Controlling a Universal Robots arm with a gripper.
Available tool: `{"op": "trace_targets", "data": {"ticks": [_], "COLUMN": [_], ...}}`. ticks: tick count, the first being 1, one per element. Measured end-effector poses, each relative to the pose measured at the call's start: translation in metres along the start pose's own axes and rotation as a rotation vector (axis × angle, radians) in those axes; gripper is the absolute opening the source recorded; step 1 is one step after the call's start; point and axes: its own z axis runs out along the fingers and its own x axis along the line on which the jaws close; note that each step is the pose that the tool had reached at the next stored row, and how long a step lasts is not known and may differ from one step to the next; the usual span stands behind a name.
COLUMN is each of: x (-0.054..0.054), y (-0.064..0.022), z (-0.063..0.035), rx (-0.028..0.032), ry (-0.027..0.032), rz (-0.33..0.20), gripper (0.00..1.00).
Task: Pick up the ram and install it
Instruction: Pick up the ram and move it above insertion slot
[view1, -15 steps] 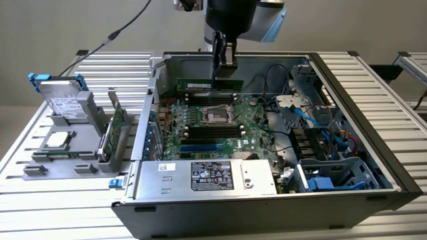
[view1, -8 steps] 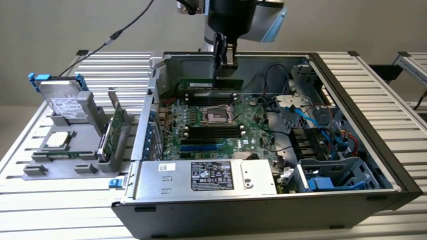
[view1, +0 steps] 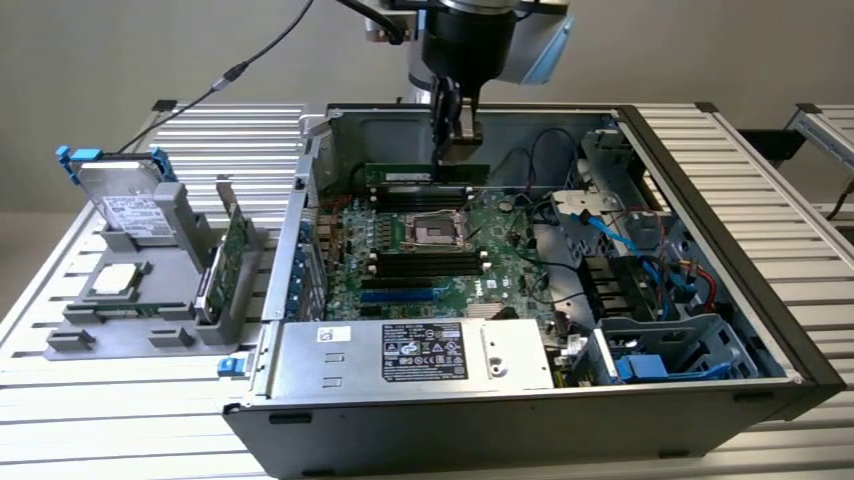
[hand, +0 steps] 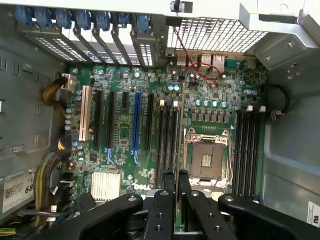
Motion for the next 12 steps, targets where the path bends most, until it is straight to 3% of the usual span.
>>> {"op": "trace_targets", "data": {"ticks": [5, 12], "x": [-0.002, -0.004], "y": [-0.0119, -0.0130], "z": [0.0010, 0.0012], "rx": [0.0000, -0.0009], "ry": [0.0007, 0.0007], "rz": [-0.006, -0.006], "gripper": [0.14, 0.14]}}
